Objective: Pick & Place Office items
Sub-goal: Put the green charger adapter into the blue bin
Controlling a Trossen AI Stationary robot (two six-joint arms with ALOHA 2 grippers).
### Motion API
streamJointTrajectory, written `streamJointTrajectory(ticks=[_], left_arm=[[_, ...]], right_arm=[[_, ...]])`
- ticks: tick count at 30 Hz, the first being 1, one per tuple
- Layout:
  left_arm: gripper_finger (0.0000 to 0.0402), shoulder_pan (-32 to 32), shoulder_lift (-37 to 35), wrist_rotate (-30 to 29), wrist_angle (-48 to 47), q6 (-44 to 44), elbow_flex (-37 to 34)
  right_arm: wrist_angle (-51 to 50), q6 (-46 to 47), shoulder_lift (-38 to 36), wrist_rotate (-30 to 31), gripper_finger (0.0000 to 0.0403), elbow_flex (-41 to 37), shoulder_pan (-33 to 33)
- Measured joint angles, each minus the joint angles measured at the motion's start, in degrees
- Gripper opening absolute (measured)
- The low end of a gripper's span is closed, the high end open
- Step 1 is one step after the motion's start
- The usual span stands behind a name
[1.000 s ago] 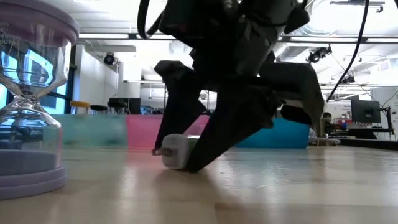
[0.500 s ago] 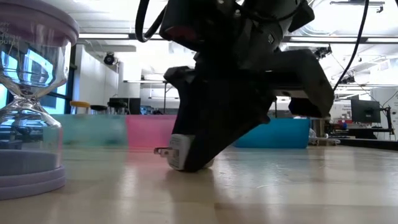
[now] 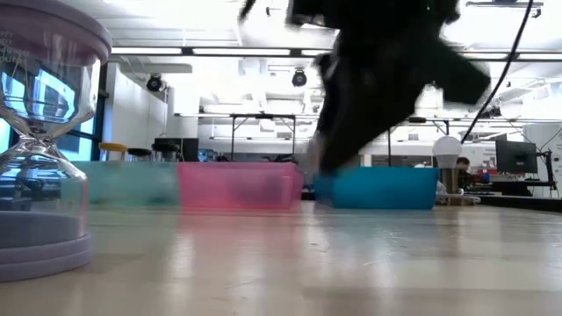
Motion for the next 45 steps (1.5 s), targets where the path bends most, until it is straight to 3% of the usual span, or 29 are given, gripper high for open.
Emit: streamJointTrajectory(ticks=[7, 13, 18, 26, 37, 45], left_arm=[[0.0246, 0.0, -0.02, -0.07, 0.0, 1.57, 0.0], [0.0246, 0.32, -0.02, -0.15, 0.34, 1.7, 0.04], [0.0246, 1.66, -0.02, -0.16, 0.47, 1.74, 0.04], [0.0246, 3.85, -0.02, -0.02, 1.12, 1.7, 0.04], [0.0246, 4.68, -0.02, 0.0, 1.15, 1.58, 0.04], [0.0246, 4.84, -0.02, 0.0, 1.14, -0.22, 0.04]], right_arm=[[-18.37, 16.92, -10.13, 11.98, 0.0116, 0.0, -0.15], [-29.34, 31.88, -19.23, 16.32, 0.0116, 0.02, -4.94], [-30.47, 31.63, -23.95, 17.03, 0.0116, 0.02, -11.35], [-26.37, 24.38, -24.12, 13.24, 0.0116, -0.35, -26.84], [0.8, 16.18, -24.12, -3.53, 0.0116, -13.66, -47.33], [14.94, 15.45, -23.51, -8.01, 0.0116, -22.12, -56.65]])
